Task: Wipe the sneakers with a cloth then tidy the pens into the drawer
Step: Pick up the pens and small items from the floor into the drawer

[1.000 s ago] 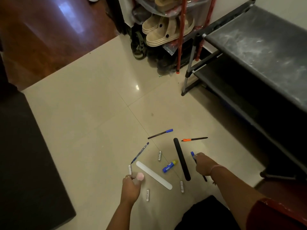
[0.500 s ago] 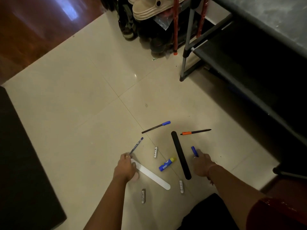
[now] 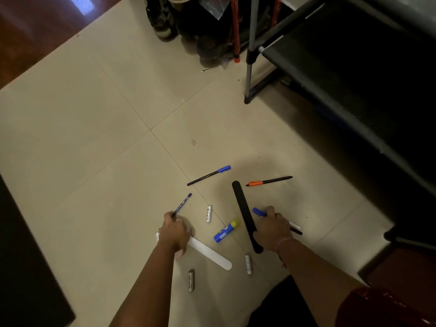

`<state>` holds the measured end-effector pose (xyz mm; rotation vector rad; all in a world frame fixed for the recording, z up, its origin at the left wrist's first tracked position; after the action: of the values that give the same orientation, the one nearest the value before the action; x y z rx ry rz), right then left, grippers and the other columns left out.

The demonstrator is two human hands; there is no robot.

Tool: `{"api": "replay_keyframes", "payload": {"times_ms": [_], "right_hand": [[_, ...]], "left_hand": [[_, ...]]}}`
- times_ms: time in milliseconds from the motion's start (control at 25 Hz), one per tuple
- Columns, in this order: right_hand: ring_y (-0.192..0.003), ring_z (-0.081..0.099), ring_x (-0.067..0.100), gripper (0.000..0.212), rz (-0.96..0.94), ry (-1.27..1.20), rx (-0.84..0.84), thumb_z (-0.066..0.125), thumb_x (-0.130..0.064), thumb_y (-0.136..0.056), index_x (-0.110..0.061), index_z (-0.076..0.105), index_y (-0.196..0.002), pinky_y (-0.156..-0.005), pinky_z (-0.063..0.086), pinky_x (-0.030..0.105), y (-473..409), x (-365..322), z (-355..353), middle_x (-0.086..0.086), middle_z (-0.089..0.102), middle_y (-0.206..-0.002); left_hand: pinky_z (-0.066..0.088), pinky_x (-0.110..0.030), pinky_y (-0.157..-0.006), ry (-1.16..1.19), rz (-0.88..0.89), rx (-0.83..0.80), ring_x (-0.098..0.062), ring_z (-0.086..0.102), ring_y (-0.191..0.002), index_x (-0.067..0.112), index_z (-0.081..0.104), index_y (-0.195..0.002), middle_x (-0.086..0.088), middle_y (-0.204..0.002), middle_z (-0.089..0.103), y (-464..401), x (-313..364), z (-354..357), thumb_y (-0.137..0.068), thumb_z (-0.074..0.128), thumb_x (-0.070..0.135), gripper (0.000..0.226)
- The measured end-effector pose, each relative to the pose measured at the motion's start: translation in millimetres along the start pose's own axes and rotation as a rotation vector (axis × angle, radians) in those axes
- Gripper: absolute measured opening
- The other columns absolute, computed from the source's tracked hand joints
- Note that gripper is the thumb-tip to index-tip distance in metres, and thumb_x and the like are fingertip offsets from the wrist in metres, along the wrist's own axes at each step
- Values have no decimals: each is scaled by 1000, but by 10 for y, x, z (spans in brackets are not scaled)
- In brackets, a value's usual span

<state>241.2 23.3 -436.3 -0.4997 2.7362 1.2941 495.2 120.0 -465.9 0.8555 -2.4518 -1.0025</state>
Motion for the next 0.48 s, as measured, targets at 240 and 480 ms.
{"api": "replay_keyframes", "payload": {"times_ms": [240,480], "right_hand": [[-97,59,25,16,12,-326,314,48,-5,-95,-6,57,-109,-82,46,27,-103,149,-175,8,55,-109],[-117,46,26,24,-58,-179,447,45,-2,-93,-11,60,-110,-88,45,31,-467,72,-622,8,51,-127]], "left_hand": [[38,-31,-95,137,-35,185,-31,45,-119,-2,65,-110,-10,-140,39,-107,-134,65,-93,48,10,27],[35,-2,-71,409,-48,470,-22,51,-97,0,61,-105,0,-107,46,-116,-52,-227,-91,41,-10,26]]}}
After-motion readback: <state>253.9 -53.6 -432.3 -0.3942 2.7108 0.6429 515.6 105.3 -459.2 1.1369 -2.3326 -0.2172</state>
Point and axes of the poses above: each hand's wrist, its own y-axis away from the middle knuckle, its own z-axis out of the palm, x = y × z, the point moved 1 cm from there along -y, towards the middle knuckle
